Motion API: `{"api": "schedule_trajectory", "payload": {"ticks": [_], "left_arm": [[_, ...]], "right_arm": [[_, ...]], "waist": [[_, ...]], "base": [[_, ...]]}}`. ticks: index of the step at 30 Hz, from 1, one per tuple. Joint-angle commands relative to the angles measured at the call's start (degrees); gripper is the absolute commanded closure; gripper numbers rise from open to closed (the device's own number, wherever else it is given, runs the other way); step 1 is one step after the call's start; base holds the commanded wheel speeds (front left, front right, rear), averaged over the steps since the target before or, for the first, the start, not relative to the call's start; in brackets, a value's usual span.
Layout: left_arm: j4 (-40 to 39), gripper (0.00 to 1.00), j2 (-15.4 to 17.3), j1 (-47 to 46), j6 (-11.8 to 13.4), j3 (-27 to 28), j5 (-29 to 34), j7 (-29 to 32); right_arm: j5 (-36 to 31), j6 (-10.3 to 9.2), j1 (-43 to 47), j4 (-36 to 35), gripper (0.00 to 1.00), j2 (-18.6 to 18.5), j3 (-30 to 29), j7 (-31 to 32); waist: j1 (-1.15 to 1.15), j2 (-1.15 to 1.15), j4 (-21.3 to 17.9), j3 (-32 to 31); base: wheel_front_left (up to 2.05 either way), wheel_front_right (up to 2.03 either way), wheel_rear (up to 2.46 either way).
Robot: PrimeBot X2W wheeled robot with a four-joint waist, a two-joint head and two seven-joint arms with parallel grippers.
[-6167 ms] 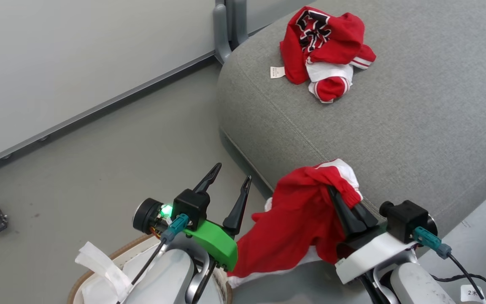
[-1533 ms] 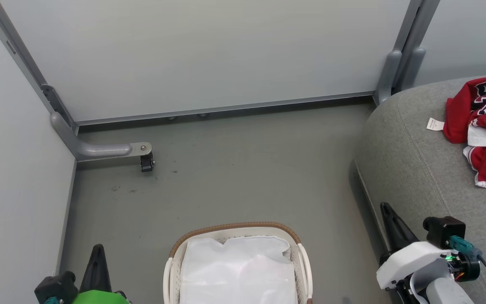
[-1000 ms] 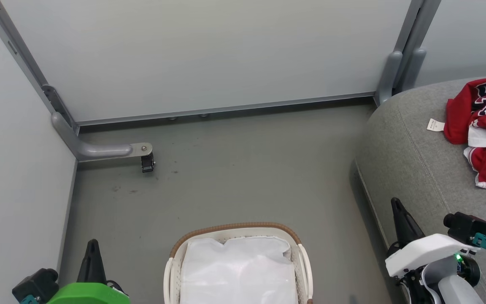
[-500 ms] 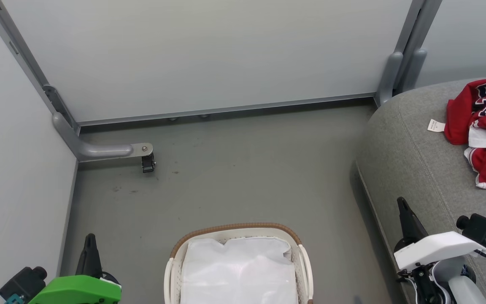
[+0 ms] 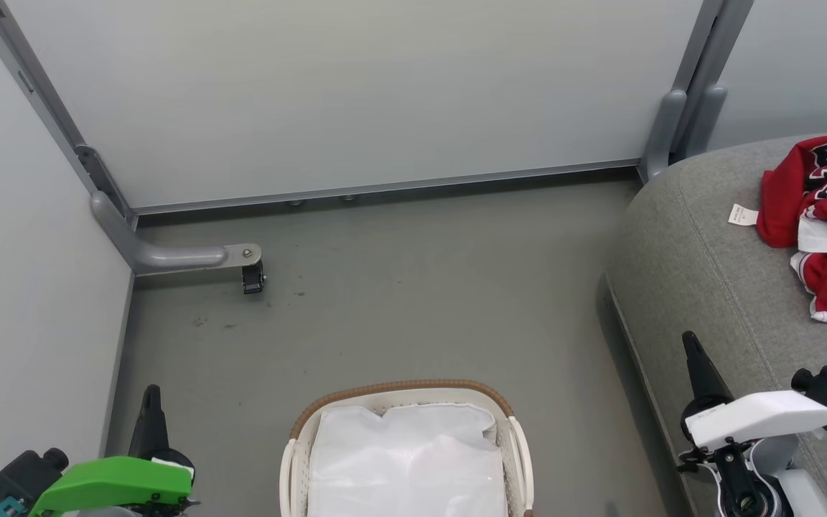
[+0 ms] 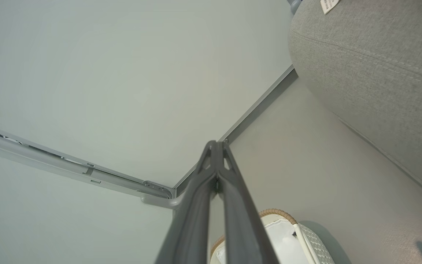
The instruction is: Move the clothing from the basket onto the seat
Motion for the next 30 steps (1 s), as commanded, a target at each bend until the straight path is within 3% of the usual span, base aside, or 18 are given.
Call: {"api": "schedule_trajectory", "payload": {"ticks": [1,30], "left_arm": [[-0.7,1.00,0.3,-1.5,-0.5,0.4,-1.8,0.5],[-2.0,1.00,0.4,-3.2,-1.2,1.4,-18.2,4.8]], "right_arm": [[1.8,-0.02,0.1,-1.0,1.00,-0.2,-0.5,0.5],[17.9,-0.03,0.8,-3.2,1.00,0.2,-2.7,4.8]], "waist": [[0.00,0.00,0.0,0.0],[0.00,0.00,0.2,-0.2]], "base": [[0.00,0.00,0.00],[0.00,0.00,0.00]]}}
